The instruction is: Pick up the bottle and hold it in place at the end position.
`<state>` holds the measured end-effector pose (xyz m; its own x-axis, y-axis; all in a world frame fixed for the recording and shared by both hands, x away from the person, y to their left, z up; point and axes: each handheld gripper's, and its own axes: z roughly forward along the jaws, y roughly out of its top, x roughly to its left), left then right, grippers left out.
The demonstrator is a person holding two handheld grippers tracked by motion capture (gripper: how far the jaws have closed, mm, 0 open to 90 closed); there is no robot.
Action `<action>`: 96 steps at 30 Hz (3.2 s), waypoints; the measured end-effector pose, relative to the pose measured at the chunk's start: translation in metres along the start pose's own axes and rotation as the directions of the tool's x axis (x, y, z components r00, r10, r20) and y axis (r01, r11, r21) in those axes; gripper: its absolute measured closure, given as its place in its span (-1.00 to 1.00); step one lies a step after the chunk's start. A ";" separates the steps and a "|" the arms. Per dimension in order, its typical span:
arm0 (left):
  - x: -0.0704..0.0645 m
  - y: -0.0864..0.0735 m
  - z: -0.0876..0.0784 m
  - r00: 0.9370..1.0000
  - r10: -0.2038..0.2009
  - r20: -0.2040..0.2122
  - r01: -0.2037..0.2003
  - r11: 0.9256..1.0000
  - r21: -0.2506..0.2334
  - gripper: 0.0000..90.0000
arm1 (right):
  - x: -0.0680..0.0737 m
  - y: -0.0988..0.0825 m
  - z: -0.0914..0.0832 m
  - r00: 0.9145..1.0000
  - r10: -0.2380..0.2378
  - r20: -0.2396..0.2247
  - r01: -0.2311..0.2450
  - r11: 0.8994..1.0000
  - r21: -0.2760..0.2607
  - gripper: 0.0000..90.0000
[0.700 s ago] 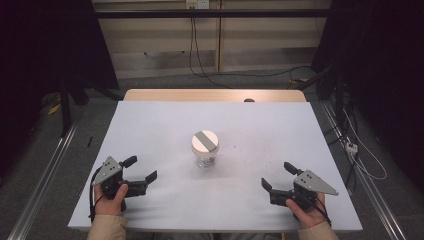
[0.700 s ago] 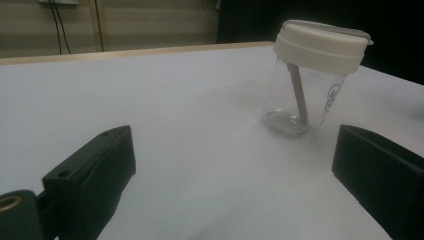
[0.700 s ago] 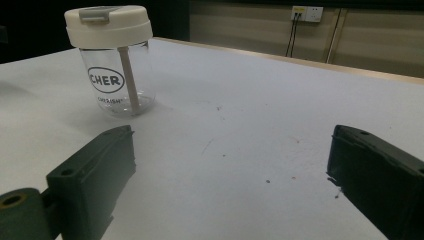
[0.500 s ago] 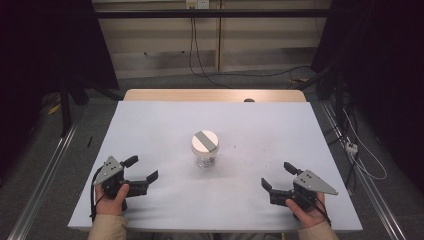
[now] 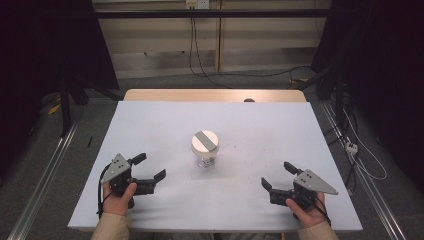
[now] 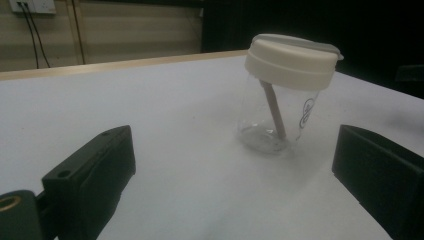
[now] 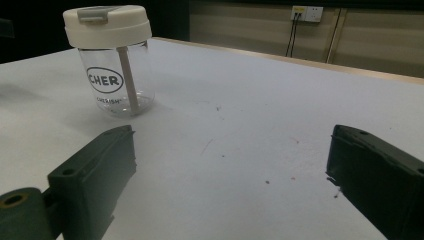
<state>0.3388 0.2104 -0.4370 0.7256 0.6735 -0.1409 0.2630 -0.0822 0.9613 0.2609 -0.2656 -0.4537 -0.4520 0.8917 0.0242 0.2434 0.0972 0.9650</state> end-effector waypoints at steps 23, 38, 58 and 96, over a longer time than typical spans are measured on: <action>-0.026 0.013 0.044 0.996 0.047 0.078 -0.049 0.999 0.025 -0.93 | -0.001 0.000 -0.001 1.000 0.004 0.002 -0.004 1.000 -0.004 -0.88; -0.036 0.011 0.067 0.996 0.042 0.080 -0.048 0.996 0.071 -0.93 | 0.000 0.001 -0.001 1.000 0.000 -0.007 0.000 1.000 -0.006 -0.88; -0.043 0.014 0.099 0.997 0.049 0.062 -0.055 0.994 0.093 -0.92 | 0.000 0.001 -0.001 1.000 -0.002 -0.006 0.002 1.000 -0.009 -0.87; -0.053 0.008 0.147 0.995 0.095 0.034 -0.099 0.982 0.160 -0.80 | -0.001 0.001 -0.001 1.000 -0.002 -0.011 0.002 1.000 -0.007 -0.87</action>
<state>0.3959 0.0662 -0.4566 0.7685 0.6374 -0.0569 0.2882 -0.2654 0.9201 0.2612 -0.2671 -0.4527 -0.4619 0.8866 0.0252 0.2362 0.0956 0.9670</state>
